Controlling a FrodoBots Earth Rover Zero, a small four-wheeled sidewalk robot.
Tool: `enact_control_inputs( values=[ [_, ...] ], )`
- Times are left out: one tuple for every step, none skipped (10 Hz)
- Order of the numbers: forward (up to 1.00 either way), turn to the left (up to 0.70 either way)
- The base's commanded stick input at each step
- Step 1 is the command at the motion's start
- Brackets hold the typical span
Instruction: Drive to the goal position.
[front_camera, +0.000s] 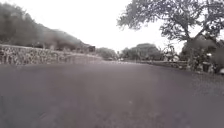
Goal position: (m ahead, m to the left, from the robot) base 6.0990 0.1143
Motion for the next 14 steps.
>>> enact_control_inputs(
  values=[
    [0.00, 0.00],
    [0.00, 0.00],
    [0.00, 0.00],
    [0.70, 0.00],
    [0.70, 0.00],
    [0.70, 0.00],
    [0.70, 0.00],
    [0.70, 0.00],
    [0.70, 0.09],
    [0.70, 0.20],
    [0.70, 0.27],
    [0.70, 0.27],
    [0.70, 0.00],
    [0.70, 0.00]
  ],
)
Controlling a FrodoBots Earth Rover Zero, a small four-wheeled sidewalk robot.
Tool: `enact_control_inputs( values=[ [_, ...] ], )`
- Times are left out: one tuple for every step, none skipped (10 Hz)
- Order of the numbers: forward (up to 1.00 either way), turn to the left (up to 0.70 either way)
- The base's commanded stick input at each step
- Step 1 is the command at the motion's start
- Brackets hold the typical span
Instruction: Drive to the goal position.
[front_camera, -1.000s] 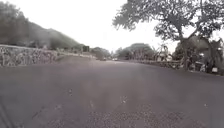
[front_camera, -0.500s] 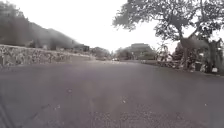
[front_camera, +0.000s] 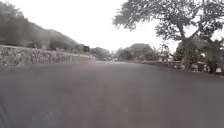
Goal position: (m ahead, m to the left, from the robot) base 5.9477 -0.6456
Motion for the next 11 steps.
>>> enact_control_inputs(
  values=[
    [0.70, 0.00],
    [0.70, 0.00],
    [0.70, 0.00],
    [0.70, 0.00],
    [0.70, 0.00],
    [0.70, 0.00],
    [0.70, 0.00],
    [0.70, 0.00],
    [0.70, 0.19],
    [0.70, 0.08],
    [0.70, 0.00]
  ],
)
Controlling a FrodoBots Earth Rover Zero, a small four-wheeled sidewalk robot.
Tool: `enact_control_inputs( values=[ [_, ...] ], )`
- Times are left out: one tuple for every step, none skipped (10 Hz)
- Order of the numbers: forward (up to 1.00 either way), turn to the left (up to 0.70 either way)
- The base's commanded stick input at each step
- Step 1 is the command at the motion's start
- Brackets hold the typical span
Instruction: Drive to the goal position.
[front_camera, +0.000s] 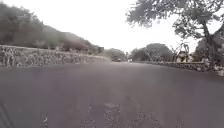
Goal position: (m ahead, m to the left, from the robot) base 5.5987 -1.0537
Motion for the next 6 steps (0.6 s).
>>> enact_control_inputs(
  values=[
    [0.70, 0.00],
    [0.70, 0.00],
    [0.70, 0.00],
    [0.70, 0.00],
    [0.70, 0.00],
    [0.70, 0.00]
  ],
)
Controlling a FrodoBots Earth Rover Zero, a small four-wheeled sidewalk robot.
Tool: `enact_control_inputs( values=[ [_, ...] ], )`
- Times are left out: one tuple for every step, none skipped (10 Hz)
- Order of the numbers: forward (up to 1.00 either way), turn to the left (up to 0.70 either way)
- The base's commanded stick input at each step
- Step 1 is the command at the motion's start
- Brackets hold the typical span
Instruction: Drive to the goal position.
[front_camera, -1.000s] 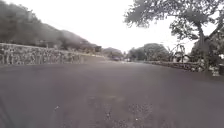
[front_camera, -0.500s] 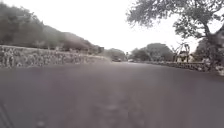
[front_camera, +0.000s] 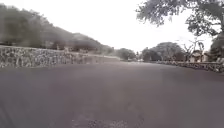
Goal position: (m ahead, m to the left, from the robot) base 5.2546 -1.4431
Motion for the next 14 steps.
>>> enact_control_inputs(
  values=[
    [0.70, 0.00],
    [0.70, 0.00],
    [0.70, 0.00],
    [0.70, 0.00],
    [0.70, 0.00],
    [0.70, -0.27],
    [0.70, -0.27],
    [0.70, -0.27],
    [0.70, -0.27],
    [0.70, -0.27],
    [0.70, 0.00],
    [0.70, 0.00],
    [0.70, 0.00],
    [0.70, 0.00]
  ],
)
